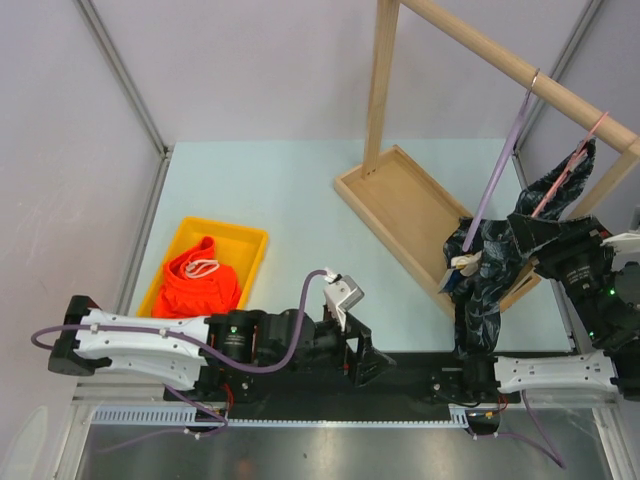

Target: Remove the shorts from the hanger

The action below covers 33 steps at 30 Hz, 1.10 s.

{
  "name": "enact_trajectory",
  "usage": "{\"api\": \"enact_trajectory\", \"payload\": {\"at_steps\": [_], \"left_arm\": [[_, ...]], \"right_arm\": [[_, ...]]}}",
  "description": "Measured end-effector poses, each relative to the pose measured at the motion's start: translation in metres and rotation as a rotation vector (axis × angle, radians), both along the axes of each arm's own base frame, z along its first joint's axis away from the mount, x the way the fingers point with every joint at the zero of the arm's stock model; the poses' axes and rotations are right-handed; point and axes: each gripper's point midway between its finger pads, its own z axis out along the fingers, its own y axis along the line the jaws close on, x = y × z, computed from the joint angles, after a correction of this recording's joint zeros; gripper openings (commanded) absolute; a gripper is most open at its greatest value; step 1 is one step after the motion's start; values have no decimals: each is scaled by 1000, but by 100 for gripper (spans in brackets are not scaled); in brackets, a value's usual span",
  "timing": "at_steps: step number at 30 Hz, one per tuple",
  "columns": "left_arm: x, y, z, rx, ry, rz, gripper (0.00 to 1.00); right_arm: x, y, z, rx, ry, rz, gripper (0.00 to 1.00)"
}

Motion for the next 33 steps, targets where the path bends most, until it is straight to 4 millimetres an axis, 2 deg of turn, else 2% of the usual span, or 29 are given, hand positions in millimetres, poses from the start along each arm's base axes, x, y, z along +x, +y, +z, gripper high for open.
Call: {"api": "enact_trajectory", "payload": {"at_steps": [4, 13, 25, 28, 31, 33], "left_arm": [[3, 9, 5, -22, -1, 16, 98], [7, 22, -1, -3, -7, 40, 98], [11, 32, 4, -10, -13, 62, 98], [12, 34, 3, -2, -15, 64, 98], [12, 36, 2, 2, -15, 65, 98], [12, 37, 3, 3, -16, 65, 98]], "right_arm": [[1, 8, 2, 1, -8, 28, 56], [2, 15, -2, 0, -11, 34, 55], [-1, 31, -12, -25, -11, 81, 47], [-2, 37, -13, -46, -18, 91, 53], [-1, 41, -10, -60, -24, 75, 65], [1, 43, -8, -85, -29, 44, 69]]}}
